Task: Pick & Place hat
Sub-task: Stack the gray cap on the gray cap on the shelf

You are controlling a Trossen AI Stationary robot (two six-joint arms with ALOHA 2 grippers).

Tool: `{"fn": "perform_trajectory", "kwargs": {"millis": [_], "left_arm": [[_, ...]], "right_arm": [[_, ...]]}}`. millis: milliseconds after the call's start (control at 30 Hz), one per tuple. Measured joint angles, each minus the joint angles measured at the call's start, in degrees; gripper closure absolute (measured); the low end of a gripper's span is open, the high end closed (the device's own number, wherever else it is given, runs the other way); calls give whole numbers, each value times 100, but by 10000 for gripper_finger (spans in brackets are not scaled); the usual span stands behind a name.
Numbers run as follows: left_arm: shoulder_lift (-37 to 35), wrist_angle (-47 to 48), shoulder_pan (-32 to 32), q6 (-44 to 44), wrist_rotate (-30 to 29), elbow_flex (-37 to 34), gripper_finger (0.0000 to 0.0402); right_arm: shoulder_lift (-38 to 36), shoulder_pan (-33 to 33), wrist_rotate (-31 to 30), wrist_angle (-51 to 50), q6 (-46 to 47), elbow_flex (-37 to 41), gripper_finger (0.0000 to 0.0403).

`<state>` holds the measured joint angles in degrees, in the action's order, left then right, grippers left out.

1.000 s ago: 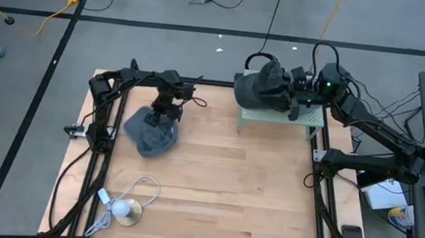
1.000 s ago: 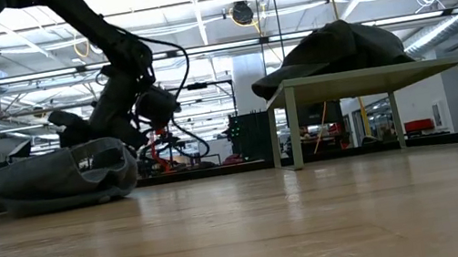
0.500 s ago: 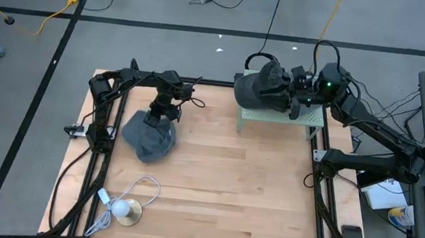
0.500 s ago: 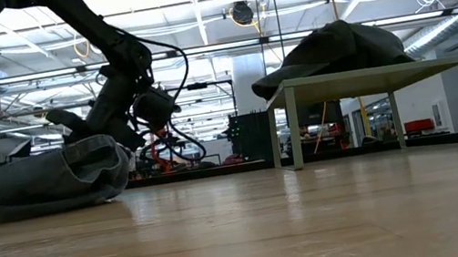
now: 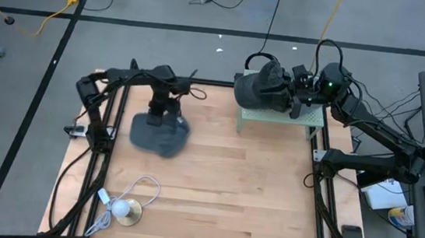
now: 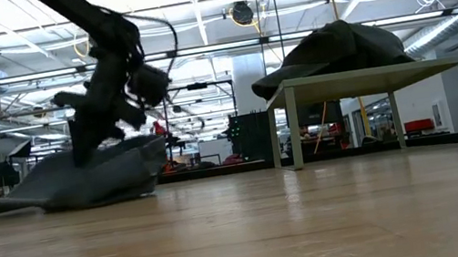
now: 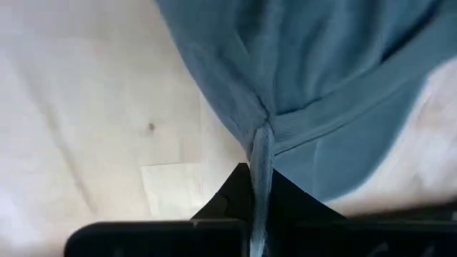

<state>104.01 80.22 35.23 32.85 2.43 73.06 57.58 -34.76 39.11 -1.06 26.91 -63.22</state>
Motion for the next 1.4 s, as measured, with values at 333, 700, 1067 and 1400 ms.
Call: {"fn": "perform_trajectory", "kwargs": {"millis": [333, 700, 1067, 1400], "left_arm": [[-1713, -600, -18, -977, 209, 0, 394], [-3531, -2219, -169, -1976, 412, 2, 394], [-4492, -4896, -488, -2337, 1282, 1, 394], [-3974, -6820, -505, -4041, 4115, -3, 394]], "right_arm": [[4, -2, -14, 67, 427, 0, 267], [9, 0, -6, 691, 542, 0, 118], [9, 0, -6, 688, 1353, 0, 99], [9, 184, -99, 695, 1914, 0, 101]]}}
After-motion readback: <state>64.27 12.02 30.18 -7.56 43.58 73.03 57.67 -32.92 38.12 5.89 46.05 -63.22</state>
